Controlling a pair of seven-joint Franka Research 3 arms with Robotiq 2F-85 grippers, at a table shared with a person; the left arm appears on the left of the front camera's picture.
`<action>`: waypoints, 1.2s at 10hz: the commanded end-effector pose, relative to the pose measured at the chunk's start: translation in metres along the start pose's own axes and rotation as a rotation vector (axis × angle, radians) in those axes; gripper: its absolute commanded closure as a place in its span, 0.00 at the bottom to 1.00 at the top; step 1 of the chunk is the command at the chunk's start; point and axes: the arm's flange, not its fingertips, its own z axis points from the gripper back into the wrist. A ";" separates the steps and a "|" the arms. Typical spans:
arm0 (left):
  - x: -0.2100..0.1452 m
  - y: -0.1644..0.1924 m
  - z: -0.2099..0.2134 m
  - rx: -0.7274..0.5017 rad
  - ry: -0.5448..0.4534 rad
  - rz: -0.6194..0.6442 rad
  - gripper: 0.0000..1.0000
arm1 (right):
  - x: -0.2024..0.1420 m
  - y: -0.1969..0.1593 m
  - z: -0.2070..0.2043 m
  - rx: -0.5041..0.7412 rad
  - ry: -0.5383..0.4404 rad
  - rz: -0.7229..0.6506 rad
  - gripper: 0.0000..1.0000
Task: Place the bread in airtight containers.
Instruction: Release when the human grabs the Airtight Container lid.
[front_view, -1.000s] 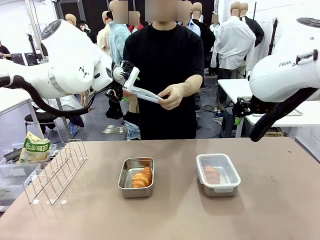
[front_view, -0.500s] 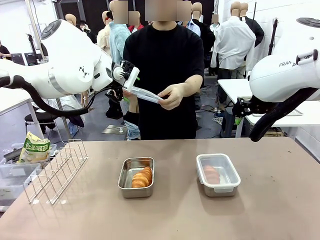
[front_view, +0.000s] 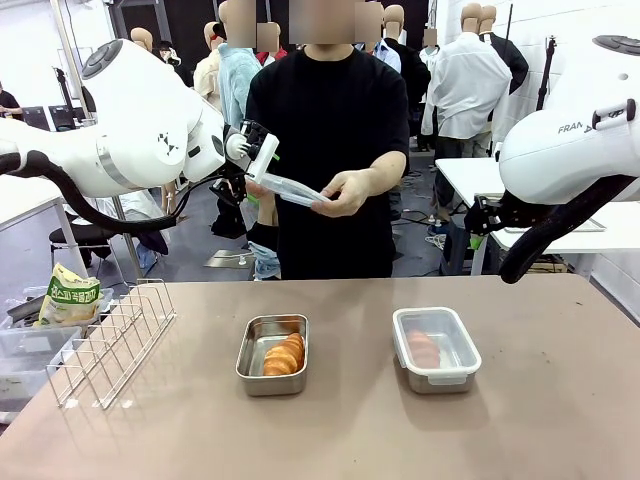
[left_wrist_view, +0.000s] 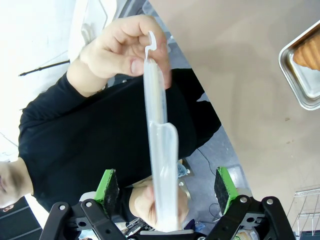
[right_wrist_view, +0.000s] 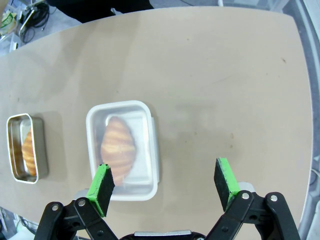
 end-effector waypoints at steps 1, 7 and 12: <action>-0.001 0.001 0.001 0.006 0.004 -0.001 0.00 | 0.000 -0.001 -0.001 0.002 0.003 -0.001 0.00; -0.001 0.001 0.001 0.006 0.004 -0.001 0.00 | 0.000 -0.001 -0.001 0.002 0.003 -0.001 0.00; -0.001 0.001 0.001 0.006 0.004 -0.001 0.00 | 0.000 -0.001 -0.001 0.002 0.003 -0.001 0.00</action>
